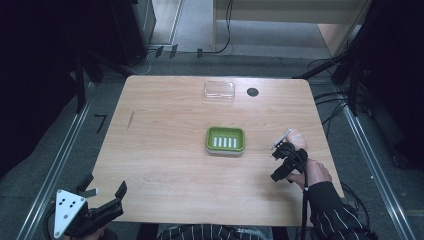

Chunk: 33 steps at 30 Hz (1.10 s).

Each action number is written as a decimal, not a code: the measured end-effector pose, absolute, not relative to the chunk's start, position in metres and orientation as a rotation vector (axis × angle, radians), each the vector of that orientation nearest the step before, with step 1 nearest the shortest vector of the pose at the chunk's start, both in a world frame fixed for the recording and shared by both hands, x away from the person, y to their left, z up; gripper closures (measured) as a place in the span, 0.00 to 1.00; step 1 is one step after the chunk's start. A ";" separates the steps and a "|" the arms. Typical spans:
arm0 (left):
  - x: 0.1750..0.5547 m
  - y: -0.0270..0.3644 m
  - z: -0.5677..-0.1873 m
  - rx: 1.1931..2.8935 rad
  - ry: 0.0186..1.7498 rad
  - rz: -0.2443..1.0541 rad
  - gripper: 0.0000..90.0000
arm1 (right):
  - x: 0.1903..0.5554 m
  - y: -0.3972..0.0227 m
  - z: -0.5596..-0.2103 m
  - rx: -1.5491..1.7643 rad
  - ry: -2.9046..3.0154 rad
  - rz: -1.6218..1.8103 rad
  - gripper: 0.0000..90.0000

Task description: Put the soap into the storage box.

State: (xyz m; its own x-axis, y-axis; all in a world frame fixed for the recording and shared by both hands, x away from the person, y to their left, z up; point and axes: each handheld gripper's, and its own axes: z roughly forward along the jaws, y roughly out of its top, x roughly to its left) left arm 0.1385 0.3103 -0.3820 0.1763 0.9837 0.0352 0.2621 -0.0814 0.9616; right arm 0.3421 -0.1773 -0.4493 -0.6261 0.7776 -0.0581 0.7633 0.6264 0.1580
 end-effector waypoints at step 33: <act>0.139 0.309 -0.382 1.539 1.244 0.982 0.08 | 0.388 -0.208 -0.434 1.404 2.604 0.195 0.12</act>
